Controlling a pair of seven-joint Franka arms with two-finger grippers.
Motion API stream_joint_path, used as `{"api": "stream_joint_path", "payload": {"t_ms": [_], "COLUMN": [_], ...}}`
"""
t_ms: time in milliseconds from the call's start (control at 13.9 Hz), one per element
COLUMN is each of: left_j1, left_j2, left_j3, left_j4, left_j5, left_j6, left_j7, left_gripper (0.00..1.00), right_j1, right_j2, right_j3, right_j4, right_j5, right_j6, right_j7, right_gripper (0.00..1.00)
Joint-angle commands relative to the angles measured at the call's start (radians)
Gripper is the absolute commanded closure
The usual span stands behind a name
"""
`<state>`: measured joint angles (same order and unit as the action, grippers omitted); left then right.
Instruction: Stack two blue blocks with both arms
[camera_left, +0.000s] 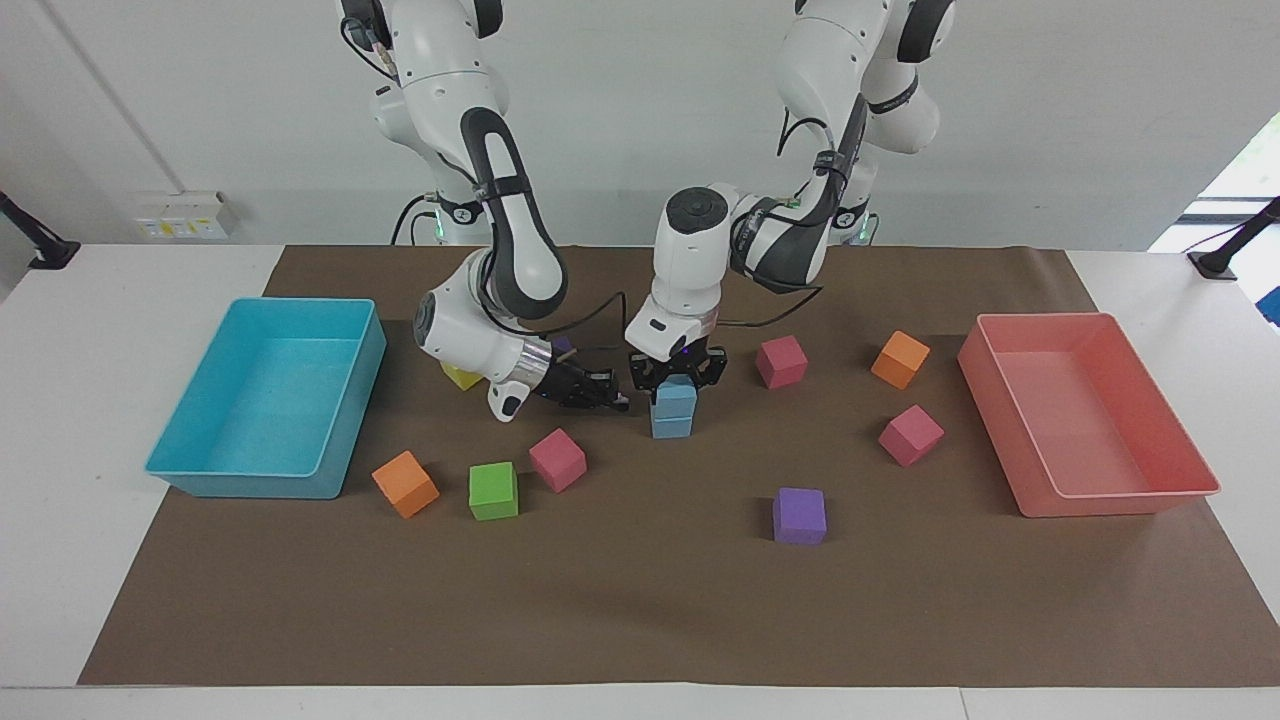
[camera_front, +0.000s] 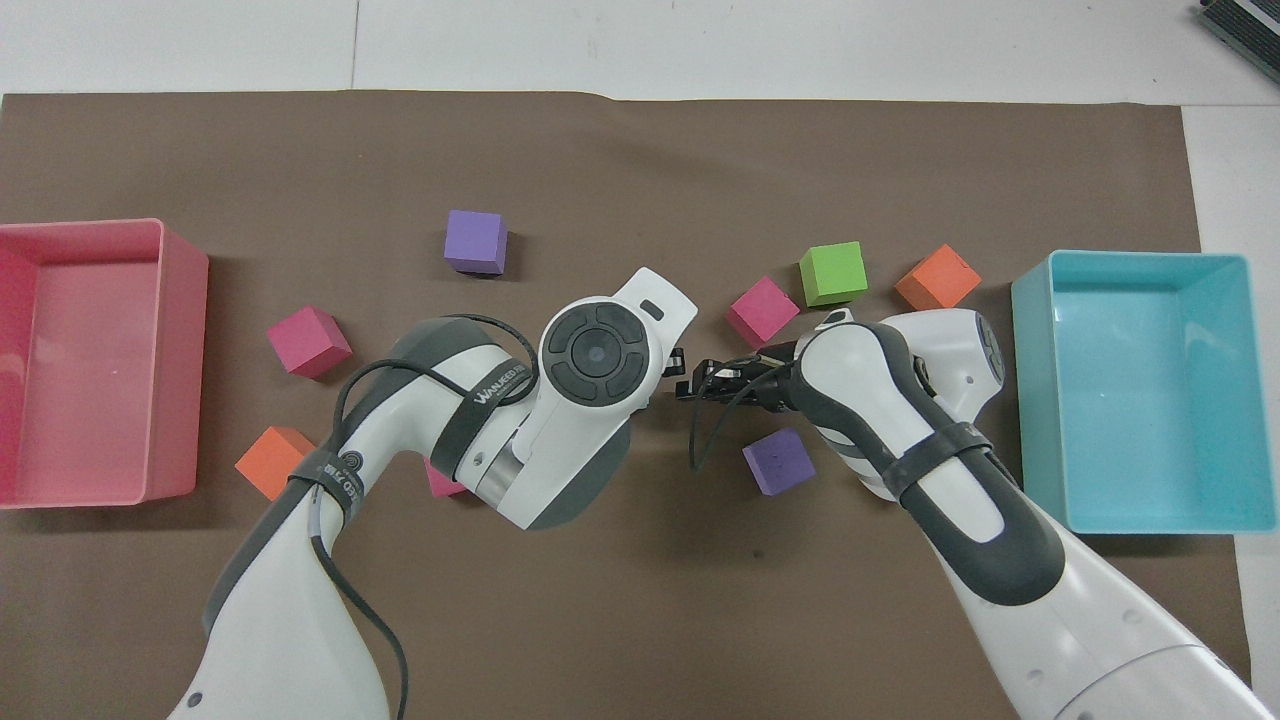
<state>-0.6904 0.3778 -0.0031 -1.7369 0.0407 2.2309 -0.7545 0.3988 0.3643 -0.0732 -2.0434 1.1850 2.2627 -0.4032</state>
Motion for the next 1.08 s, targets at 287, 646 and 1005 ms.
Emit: {"api": "stream_joint_path", "payload": {"t_ms": [287,646,1005], "left_j1": [-0.011,-0.011,-0.011], "left_j2": [0.01,0.01,0.012], "left_j3": [0.012,0.012,0.012], "left_j4": [0.013,0.013,0.011], "left_j5": [0.024,0.021,0.021], "left_j6": [-0.007,0.009,0.018], "left_j7": [-0.014,-0.02,-0.017], "left_gripper": [1.0,0.46,0.0], "right_j1": [-0.002,-0.001,-0.001], "right_j2": [0.002,0.002,0.004], "right_j3": [0.007,0.007,0.007], "right_j4": [-0.001,-0.001,0.0], "right_j5": [0.038,0.038,0.038], "right_j6": [0.017,0.017,0.018], "right_j7": [-0.025,-0.02,-0.019], "right_gripper": [1.0,1.0,1.0]}}
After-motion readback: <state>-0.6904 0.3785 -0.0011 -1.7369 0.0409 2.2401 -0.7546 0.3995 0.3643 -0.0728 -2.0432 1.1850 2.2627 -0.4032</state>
